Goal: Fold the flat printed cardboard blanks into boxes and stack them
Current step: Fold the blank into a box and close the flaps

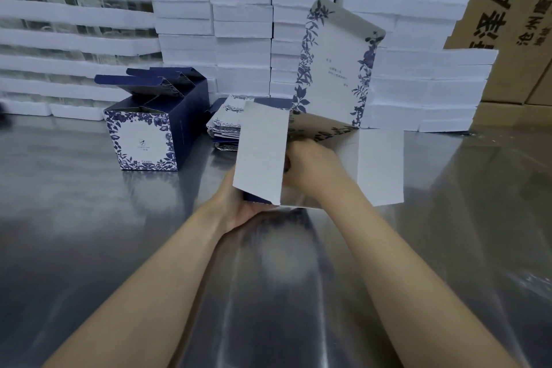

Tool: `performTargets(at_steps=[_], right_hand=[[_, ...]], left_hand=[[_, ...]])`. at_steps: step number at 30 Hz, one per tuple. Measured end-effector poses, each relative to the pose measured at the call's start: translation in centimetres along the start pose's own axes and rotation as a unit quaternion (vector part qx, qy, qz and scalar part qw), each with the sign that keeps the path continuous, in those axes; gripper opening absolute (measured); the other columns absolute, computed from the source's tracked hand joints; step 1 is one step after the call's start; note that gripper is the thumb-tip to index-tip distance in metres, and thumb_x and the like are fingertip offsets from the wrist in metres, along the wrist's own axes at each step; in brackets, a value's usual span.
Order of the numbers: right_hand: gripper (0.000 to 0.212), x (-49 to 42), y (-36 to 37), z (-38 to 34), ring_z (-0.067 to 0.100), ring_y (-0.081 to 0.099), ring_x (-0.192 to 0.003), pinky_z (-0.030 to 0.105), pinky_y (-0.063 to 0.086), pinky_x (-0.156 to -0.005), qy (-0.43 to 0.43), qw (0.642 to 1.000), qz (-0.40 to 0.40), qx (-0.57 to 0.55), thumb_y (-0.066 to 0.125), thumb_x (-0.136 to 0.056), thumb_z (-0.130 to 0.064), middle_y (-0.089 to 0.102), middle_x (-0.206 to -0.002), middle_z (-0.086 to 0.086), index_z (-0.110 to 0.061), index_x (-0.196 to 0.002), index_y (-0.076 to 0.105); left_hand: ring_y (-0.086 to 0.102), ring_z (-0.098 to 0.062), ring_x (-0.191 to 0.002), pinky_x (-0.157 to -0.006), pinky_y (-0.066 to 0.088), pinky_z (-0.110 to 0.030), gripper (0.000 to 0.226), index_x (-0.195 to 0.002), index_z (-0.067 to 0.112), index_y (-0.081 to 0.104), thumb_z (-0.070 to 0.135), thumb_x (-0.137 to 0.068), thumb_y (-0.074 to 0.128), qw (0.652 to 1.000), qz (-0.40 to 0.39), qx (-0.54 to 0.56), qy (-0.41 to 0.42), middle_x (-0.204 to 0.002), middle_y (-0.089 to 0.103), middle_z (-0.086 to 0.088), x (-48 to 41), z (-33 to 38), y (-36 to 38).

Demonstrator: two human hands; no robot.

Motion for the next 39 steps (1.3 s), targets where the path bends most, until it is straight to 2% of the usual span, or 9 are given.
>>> performTargets(at_steps=[5, 9, 13, 17, 22, 27, 29, 37, 39], right_hand=[[0.035, -0.1, 0.2, 0.1, 0.024, 0.043, -0.075, 0.029, 0.034, -0.067, 0.006, 0.999, -0.016, -0.031, 0.062, -0.083, -0.03, 0.05, -0.083, 0.001, -0.023, -0.063, 0.034], [0.023, -0.1, 0.3, 0.3, 0.024, 0.045, -0.08, 0.029, 0.036, -0.067, -0.016, 0.998, -0.042, -0.048, 0.061, -0.085, -0.028, 0.055, -0.09, 0.007, -0.016, -0.08, 0.042], [0.022, -0.3, 0.5, 0.2, 0.033, 0.05, -0.109, 0.033, 0.042, -0.085, -0.02, 0.995, -0.078, -0.067, 0.064, -0.082, -0.011, 0.054, -0.116, 0.019, -0.012, -0.097, 0.049], [0.041, -0.4, -0.1, 0.6, 0.034, 0.048, -0.117, 0.033, 0.043, -0.095, -0.009, 0.995, -0.073, -0.075, 0.055, -0.083, 0.001, 0.047, -0.127, 0.016, -0.009, -0.122, 0.051], [0.037, -0.4, -0.6, -0.3, 0.032, 0.053, -0.107, 0.03, 0.042, -0.08, -0.011, 0.997, -0.034, -0.069, 0.067, -0.083, -0.009, 0.05, -0.12, 0.015, -0.006, -0.117, 0.053], [0.01, 0.0, 0.7, -0.6, 0.028, 0.059, -0.1, 0.029, 0.047, -0.078, 0.006, 0.987, -0.141, -0.08, 0.057, -0.087, -0.01, 0.063, -0.111, 0.011, -0.013, -0.096, 0.06], [0.014, 0.2, 1.2, -0.6, 0.025, 0.058, -0.098, 0.025, 0.042, -0.074, 0.009, 0.979, -0.186, -0.087, 0.054, -0.087, -0.008, 0.064, -0.111, 0.009, -0.014, -0.098, 0.061], [0.027, 0.1, 0.9, -0.9, 0.028, 0.055, -0.11, 0.026, 0.042, -0.08, 0.04, 0.966, -0.226, -0.12, 0.044, -0.092, -0.007, 0.061, -0.122, 0.012, -0.007, -0.115, 0.058], [0.033, 0.4, 0.0, -0.9, 0.026, 0.055, -0.112, 0.025, 0.042, -0.084, 0.037, 0.962, -0.247, -0.113, 0.042, -0.094, -0.007, 0.06, -0.126, 0.008, -0.009, -0.122, 0.059]], left_hand=[[0.059, -0.007, -0.05, -0.057, 0.053, -0.024, 0.065, -0.068, 0.021, 0.072, 0.001, -0.098, 0.018, 0.995, -0.099, 0.017, 0.014, -0.059, 0.063, 0.007, 0.4, 0.0, 0.4], [0.046, -0.01, -0.045, -0.059, 0.046, -0.024, 0.053, -0.067, 0.02, 0.07, 0.005, -0.096, 0.028, 0.997, -0.076, 0.017, 0.013, -0.054, 0.056, 0.004, 0.2, -0.3, 0.0], [0.06, -0.029, -0.07, -0.081, 0.051, -0.05, 0.029, -0.091, 0.005, 0.062, 0.009, -0.1, 0.035, 1.0, 0.004, 0.011, 0.007, -0.083, 0.062, -0.012, -0.3, -0.3, -0.4], [0.07, -0.011, -0.055, -0.049, 0.056, -0.027, 0.028, -0.091, 0.013, 0.055, 0.013, -0.105, 0.031, 0.979, 0.201, 0.03, -0.024, -0.064, 0.072, 0.002, -1.3, -1.5, -1.8], [0.066, -0.038, -0.101, -0.092, 0.051, -0.057, 0.031, -0.107, 0.003, 0.068, 0.024, -0.086, 0.058, 0.993, 0.074, 0.089, -0.016, -0.113, 0.066, -0.022, -0.8, -0.3, -1.6], [0.058, -0.019, -0.071, -0.064, 0.056, -0.028, 0.027, -0.081, 0.01, 0.06, 0.007, -0.097, 0.039, 0.987, 0.147, 0.055, -0.027, -0.082, 0.058, -0.007, -1.2, -1.3, -1.8], [0.057, -0.016, -0.064, -0.061, 0.053, -0.024, 0.022, -0.072, 0.01, 0.063, 0.007, -0.086, 0.046, 0.993, 0.072, 0.094, 0.009, -0.073, 0.058, -0.006, -1.1, -1.2, -1.6], [0.058, 0.005, -0.05, -0.052, 0.046, -0.009, 0.035, -0.081, 0.015, 0.046, -0.004, -0.104, 0.029, 0.98, 0.15, -0.094, -0.096, -0.084, 0.045, 0.003, -0.9, -1.9, -2.5], [0.056, -0.006, -0.064, -0.057, 0.046, -0.014, 0.033, -0.082, 0.012, 0.047, -0.003, -0.103, 0.027, 0.985, 0.137, -0.071, -0.074, -0.082, 0.047, -0.001, -1.2, -1.7, -2.2]])
Point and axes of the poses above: each hand's wrist, its own x-axis away from the middle knuckle, its own y-axis out of the palm, z = x × y, the point moved 1 cm from there along -x, towards the middle knuckle
